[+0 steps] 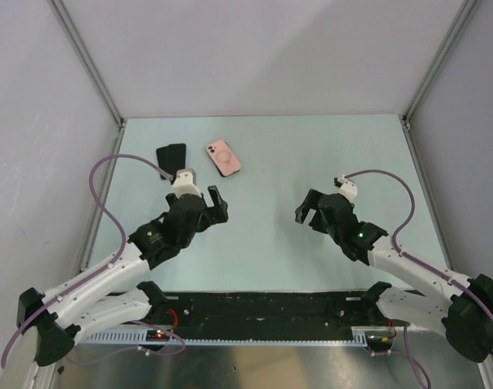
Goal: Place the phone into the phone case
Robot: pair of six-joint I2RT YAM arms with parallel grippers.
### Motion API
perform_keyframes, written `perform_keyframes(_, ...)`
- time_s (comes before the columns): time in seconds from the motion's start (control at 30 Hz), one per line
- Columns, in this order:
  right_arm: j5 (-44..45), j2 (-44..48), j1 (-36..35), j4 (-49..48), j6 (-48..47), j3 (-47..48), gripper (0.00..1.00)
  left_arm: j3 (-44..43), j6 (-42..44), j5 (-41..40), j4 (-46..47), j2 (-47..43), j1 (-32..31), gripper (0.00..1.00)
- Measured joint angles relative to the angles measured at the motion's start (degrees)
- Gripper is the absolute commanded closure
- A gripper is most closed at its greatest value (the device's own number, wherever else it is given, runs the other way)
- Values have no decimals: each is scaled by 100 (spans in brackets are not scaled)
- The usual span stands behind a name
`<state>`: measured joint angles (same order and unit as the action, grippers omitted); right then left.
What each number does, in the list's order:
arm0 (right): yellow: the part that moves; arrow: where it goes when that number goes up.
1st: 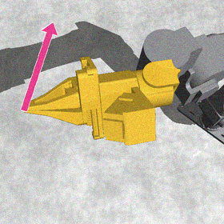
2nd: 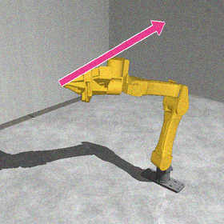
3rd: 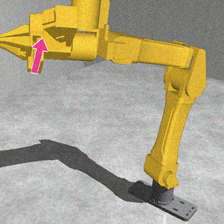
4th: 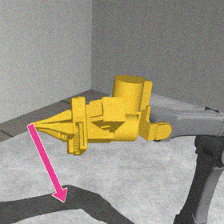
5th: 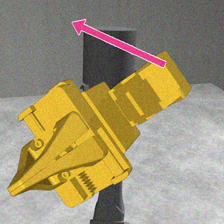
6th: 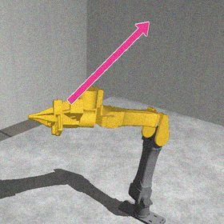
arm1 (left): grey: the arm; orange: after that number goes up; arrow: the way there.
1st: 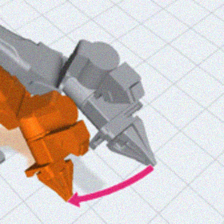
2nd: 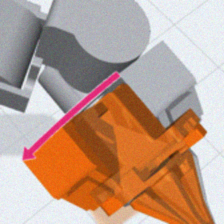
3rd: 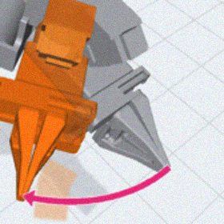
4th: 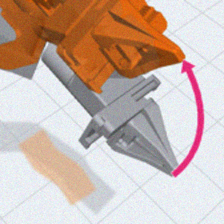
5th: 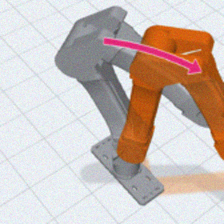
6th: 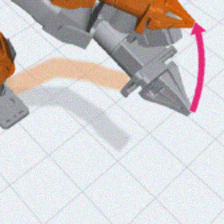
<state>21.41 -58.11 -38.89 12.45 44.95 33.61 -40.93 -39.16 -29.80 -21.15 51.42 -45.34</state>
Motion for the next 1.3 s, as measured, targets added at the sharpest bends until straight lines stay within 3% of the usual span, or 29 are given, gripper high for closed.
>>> perform_keyframes(0.33,-605,-1543,238,-282,-645,1126,0,-70,-7,140,-315,11,256,2)
perform_keyframes(0.7,-1692,-4878,544,-717,-2092,4308,0,-450,-13,1045,-1075,-81,1567,2)
perform_keyframes(0.97,-2371,-7071,540,70,-3141,7005,0,-905,190,1329,-1554,-313,2170,1)
perform_keyframes(1.3,-2483,-8476,339,1152,-3893,9276,0,-1023,483,1648,-1794,-111,2597,2)
